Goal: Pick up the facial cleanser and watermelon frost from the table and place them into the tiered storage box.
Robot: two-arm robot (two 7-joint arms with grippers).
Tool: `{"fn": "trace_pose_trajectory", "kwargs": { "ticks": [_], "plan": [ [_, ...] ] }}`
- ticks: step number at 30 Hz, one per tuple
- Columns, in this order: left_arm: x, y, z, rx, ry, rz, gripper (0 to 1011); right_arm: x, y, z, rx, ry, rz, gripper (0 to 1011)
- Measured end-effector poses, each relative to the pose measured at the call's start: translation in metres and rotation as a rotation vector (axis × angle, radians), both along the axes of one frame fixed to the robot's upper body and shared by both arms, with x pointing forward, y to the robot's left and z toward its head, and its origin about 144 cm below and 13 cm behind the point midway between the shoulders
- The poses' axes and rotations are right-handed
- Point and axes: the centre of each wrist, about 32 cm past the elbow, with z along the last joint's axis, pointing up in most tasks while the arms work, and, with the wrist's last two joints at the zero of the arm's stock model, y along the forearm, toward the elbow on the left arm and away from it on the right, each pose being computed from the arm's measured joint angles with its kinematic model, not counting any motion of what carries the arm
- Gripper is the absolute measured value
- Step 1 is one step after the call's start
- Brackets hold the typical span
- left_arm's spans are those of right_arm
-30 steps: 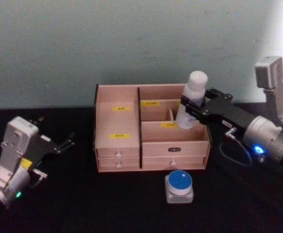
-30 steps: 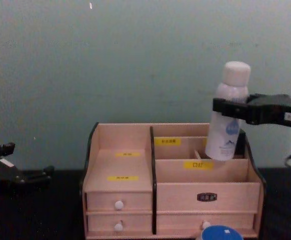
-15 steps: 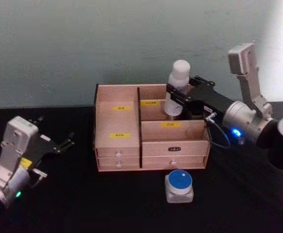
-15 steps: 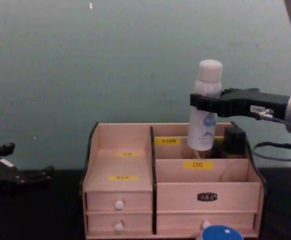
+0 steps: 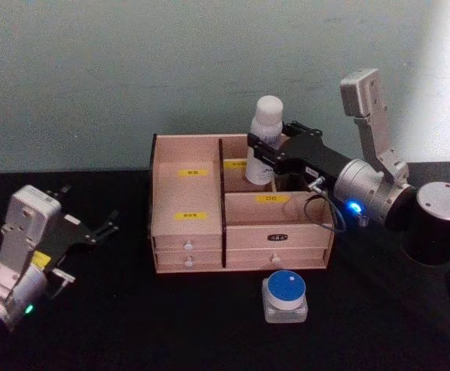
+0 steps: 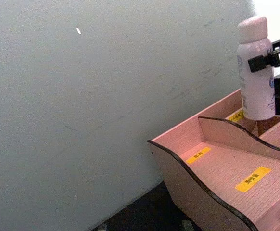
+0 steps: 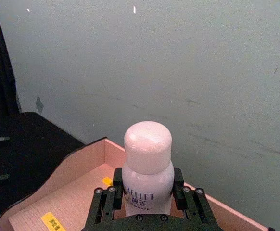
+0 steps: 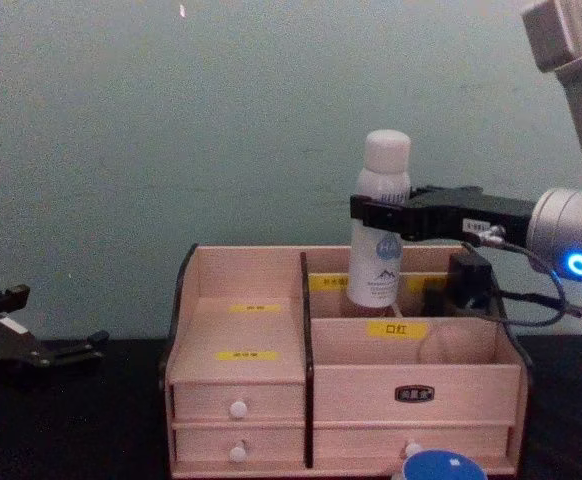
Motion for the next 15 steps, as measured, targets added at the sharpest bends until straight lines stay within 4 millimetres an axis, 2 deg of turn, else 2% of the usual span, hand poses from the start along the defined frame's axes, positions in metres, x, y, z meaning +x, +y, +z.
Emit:
{"fn": "trace_pose_trajectory", "kwargs": {
  "ticks": [15],
  "plan": [
    [0.000, 0.000, 0.000, 0.000, 0.000, 0.000, 1001, 0.006, 0.004, -0.014, 0.017, 0.026, 0.009, 593]
  ]
}}
